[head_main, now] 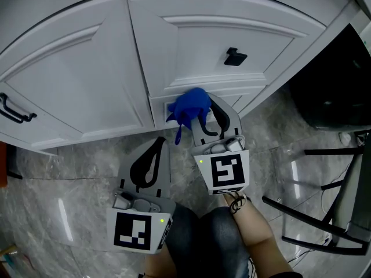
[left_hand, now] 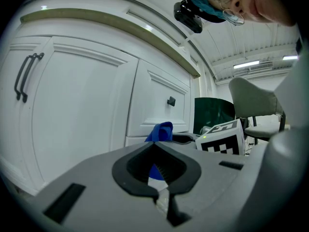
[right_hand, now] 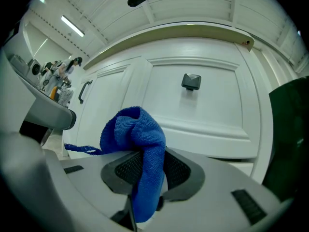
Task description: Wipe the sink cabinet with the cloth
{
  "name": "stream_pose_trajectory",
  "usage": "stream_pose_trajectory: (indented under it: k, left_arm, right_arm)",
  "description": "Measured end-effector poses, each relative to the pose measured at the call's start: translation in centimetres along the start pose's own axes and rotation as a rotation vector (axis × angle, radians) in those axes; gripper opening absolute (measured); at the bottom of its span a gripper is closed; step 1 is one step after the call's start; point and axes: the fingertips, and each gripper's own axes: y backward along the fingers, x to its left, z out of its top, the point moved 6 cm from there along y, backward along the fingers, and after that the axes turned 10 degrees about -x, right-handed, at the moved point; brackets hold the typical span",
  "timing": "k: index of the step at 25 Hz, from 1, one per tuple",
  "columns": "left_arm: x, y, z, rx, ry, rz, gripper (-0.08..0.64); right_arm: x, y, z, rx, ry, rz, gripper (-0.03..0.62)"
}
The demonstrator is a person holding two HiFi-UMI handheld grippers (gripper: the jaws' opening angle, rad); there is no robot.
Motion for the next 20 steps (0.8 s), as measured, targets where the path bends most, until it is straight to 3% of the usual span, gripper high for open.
stream_pose_trajectory:
  k: [20]
  left_arm:
    - [-0.2, -0.1, -0.1, 0.005, 0.000, -0.006, 0.003]
  right_arm:
    - [-2.3, 1.0, -0.8, 0.022, 0.007, -0.071, 0.117]
